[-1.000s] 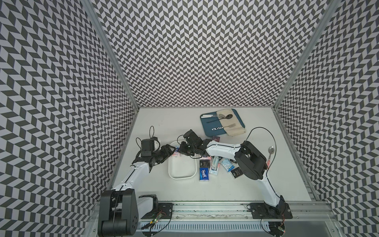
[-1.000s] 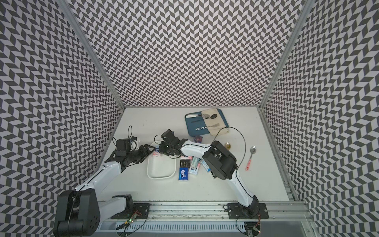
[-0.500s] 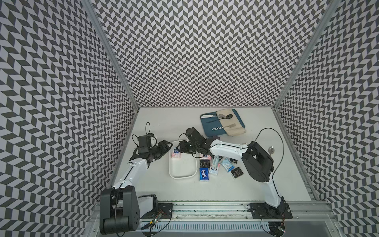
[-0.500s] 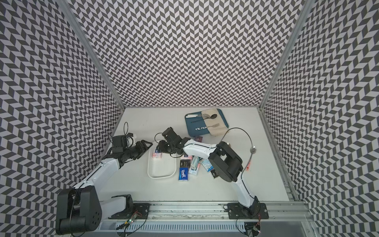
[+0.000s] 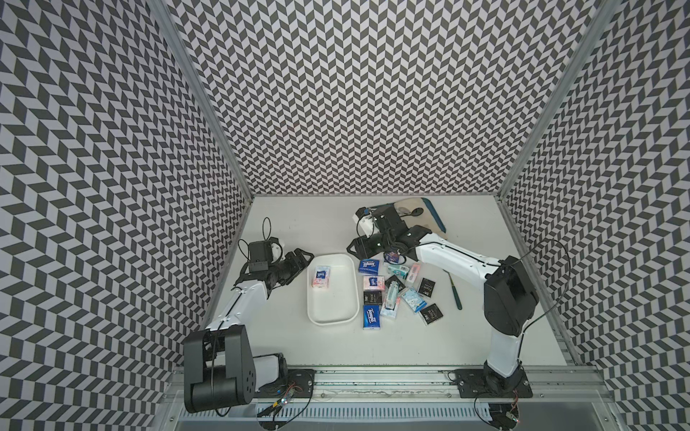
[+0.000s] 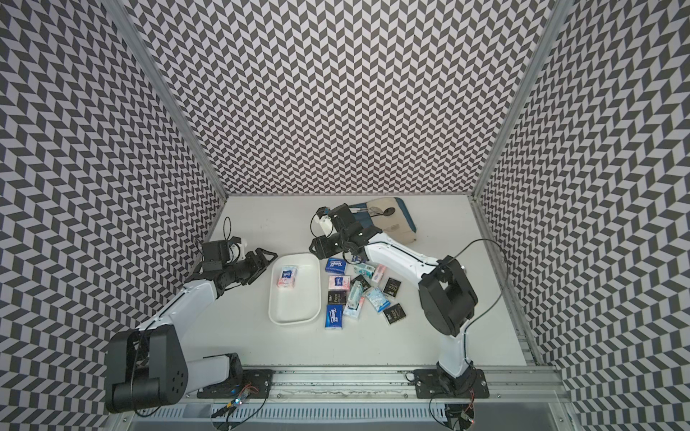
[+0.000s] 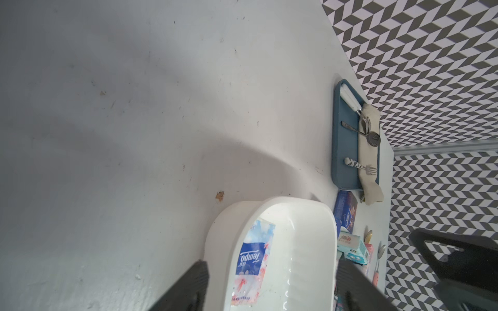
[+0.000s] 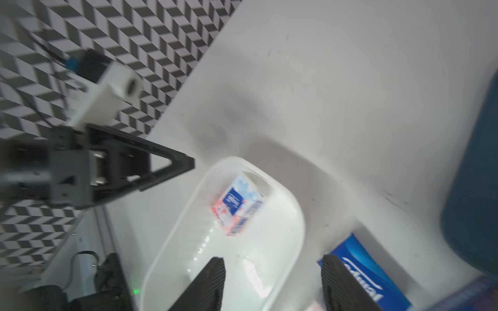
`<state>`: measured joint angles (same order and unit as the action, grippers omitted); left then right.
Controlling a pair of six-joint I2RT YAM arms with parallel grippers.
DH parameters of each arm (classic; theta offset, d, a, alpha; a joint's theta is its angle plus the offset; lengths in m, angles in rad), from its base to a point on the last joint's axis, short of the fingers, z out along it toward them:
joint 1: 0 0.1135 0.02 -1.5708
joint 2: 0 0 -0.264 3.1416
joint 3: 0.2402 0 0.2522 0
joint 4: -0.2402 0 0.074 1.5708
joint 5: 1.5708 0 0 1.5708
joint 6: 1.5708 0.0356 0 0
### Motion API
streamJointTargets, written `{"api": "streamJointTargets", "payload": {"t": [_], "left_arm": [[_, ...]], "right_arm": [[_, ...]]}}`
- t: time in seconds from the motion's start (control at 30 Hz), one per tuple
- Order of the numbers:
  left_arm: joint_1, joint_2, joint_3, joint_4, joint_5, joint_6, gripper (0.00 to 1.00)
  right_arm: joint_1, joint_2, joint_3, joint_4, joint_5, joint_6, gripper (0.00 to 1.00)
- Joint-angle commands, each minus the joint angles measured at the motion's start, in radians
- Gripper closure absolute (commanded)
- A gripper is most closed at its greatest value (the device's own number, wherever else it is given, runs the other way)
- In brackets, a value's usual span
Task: Put the pocket tissues into the storage box
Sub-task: Pick up the pocket tissues from the center of the board.
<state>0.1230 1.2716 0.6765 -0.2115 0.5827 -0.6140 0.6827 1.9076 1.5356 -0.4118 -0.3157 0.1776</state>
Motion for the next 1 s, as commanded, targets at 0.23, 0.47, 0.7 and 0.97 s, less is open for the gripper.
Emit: {"api": "streamJointTargets", "payload": {"t": [0.23,0.47,0.7,0.97], "left_arm": [[0.004,-0.004,0.06,-0.022,0.021,0.016,0.0],[0.003,-0.036,0.029,-0.02,0.029,0.014,0.01],[0.004,-0.049,0.003,-0.02,0.034,0.016,0.01],[0.004,-0.049,0.006,-0.023,0.042,0.017,0.01]], "right_arm": [[-0.052,0.223,0.167,-0.257,0.017,-0.292,0.39],[-0.054,0.278,0.223,-0.284,0.126,-0.35,0.33],[-0.052,0.294,0.21,-0.313,0.078,-0.35,0.35],[-0.052,0.284,0.137,-0.263,0.031,-0.319,0.39]]}}
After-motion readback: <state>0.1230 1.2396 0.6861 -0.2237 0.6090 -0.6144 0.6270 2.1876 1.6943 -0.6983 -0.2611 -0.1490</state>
